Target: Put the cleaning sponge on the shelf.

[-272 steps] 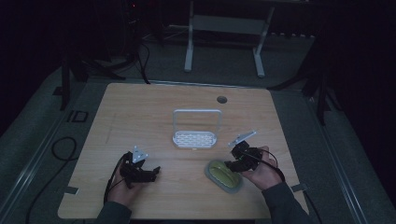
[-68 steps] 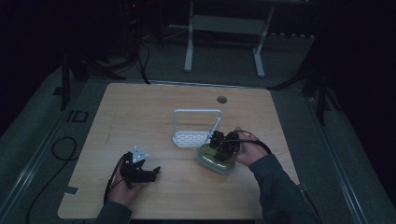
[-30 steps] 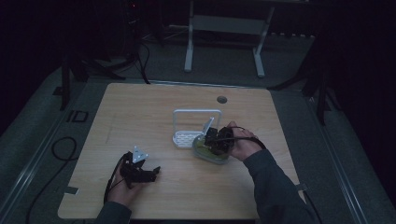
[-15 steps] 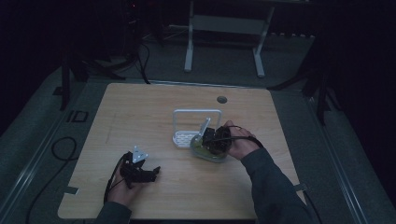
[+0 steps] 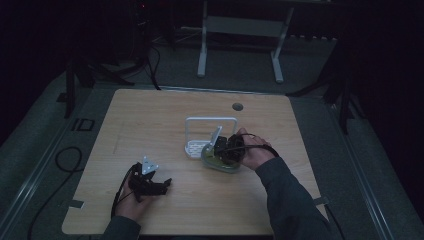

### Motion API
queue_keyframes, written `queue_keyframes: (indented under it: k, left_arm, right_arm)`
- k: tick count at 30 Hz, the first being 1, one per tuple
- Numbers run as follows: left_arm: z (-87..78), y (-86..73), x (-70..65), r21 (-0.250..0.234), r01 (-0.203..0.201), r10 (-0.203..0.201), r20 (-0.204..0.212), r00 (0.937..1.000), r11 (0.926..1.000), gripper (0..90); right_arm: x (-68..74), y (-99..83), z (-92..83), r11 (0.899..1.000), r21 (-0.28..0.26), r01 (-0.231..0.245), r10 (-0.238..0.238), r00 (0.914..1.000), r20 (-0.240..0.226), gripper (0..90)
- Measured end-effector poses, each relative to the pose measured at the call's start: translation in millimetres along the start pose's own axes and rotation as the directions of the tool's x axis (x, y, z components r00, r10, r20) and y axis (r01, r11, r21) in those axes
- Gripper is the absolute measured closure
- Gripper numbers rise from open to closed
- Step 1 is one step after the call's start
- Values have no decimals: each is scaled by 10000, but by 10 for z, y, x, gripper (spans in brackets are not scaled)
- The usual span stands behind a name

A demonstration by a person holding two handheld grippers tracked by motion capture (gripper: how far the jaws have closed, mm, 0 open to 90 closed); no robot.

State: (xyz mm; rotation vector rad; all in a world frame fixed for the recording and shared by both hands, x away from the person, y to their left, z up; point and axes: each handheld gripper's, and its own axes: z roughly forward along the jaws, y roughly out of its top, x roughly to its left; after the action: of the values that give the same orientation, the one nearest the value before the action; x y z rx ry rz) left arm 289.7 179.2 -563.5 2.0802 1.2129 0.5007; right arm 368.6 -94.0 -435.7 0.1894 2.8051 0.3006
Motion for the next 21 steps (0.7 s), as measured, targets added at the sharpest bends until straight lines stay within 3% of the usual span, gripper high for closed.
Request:
queue_keyframes:
  k: [21]
  left_arm:
    - [0,0,0,2,-7,7,-1,10000,10000,122]
  right_arm:
    - [-47,115,-24,9980,-200,606,-603,9981,116,718]
